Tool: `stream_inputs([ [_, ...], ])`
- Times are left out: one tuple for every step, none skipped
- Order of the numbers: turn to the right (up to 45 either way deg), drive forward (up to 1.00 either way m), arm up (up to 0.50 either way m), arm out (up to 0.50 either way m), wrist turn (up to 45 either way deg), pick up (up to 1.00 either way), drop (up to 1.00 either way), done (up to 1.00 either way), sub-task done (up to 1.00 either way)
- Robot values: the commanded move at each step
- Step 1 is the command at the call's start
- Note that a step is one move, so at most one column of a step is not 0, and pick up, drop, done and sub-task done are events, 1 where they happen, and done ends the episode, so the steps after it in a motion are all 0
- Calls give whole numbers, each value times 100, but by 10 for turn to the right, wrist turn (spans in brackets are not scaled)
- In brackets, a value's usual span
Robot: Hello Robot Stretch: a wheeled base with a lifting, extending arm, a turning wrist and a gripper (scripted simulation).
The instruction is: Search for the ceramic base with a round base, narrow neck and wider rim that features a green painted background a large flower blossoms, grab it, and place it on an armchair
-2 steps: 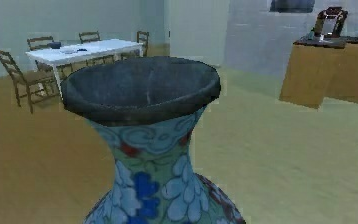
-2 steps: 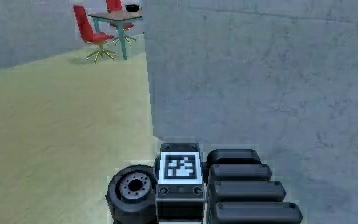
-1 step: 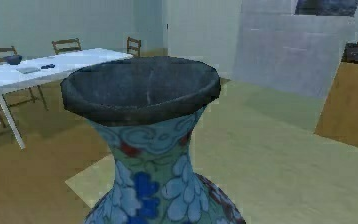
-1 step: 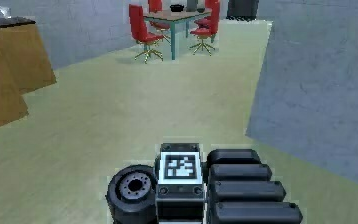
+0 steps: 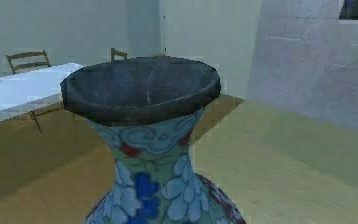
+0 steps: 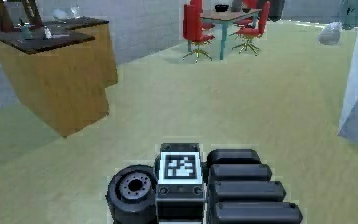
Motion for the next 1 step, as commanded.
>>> stream_inputs([
  [0, 100, 0, 0, 0, 0, 0, 0, 0],
])
